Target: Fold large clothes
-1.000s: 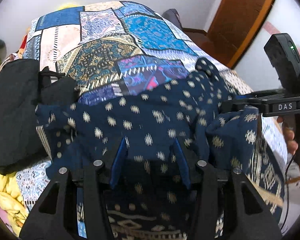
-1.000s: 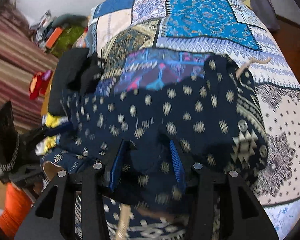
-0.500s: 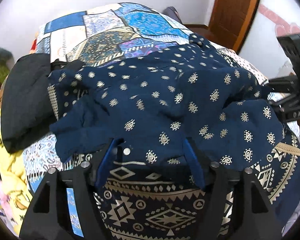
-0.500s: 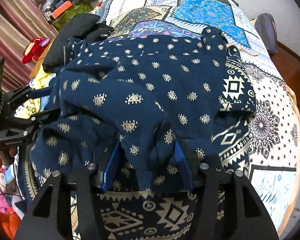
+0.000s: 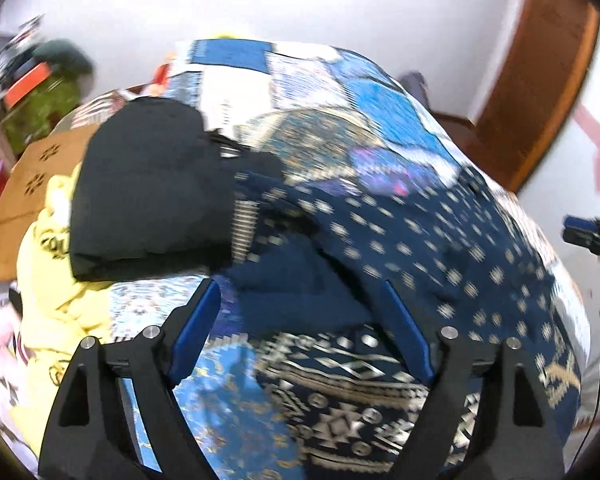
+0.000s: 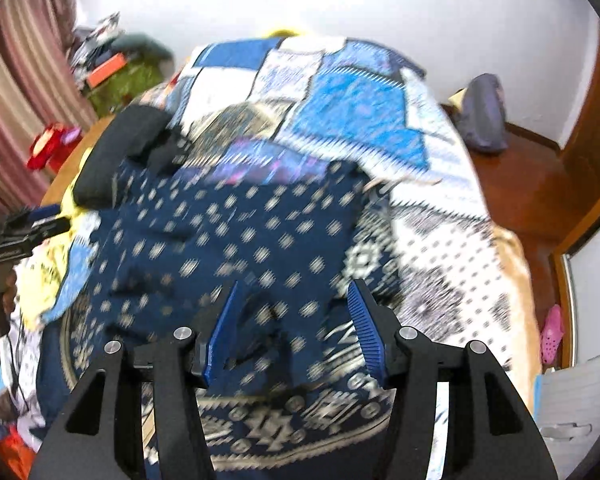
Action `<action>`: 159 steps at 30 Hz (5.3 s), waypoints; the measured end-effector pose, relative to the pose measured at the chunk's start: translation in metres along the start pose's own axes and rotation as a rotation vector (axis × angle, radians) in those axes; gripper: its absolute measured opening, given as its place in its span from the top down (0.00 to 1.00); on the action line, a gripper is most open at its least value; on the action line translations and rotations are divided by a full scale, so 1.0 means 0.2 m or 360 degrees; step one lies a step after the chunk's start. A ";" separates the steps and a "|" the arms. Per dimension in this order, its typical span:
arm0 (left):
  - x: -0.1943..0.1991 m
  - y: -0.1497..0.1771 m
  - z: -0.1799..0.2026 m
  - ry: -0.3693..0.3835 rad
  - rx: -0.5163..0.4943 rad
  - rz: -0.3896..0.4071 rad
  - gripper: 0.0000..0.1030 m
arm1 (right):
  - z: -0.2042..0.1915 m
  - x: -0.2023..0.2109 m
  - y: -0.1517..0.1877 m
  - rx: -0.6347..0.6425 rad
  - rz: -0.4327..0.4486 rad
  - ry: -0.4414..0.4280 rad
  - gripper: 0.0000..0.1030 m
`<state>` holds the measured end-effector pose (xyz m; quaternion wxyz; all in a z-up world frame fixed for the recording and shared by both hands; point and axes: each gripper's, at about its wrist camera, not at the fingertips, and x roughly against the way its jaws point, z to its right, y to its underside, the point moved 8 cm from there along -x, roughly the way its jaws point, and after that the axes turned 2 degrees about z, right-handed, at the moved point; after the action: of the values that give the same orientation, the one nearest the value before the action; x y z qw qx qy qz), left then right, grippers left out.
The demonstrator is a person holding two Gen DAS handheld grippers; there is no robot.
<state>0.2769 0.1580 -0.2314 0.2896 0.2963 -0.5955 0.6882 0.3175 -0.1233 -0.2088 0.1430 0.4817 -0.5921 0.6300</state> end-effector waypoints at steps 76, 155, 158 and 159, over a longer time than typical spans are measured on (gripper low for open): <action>-0.69 -0.69 0.07 -0.0185 -0.0143 0.0021 0.64 | 0.43 -0.56 -0.49 -0.0154 0.0010 0.0219 0.82; -0.46 -0.83 -0.05 0.0341 0.0417 0.0094 0.93 | 0.55 -0.55 -0.76 -0.0422 0.0134 0.0009 0.91; -0.69 -0.79 -0.10 0.0264 0.0424 -0.0034 0.92 | 0.59 -0.77 -0.71 -0.0495 0.0053 -0.0017 0.91; -0.74 -0.77 -0.12 0.0245 0.0424 -0.0072 0.92 | 0.59 -0.81 -0.69 -0.0488 0.0025 0.0004 0.91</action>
<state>0.4881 0.1945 -0.2471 0.3080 0.2918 -0.4680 0.7752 0.5542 -0.1292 -0.2701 0.2107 0.4488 -0.6849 0.5340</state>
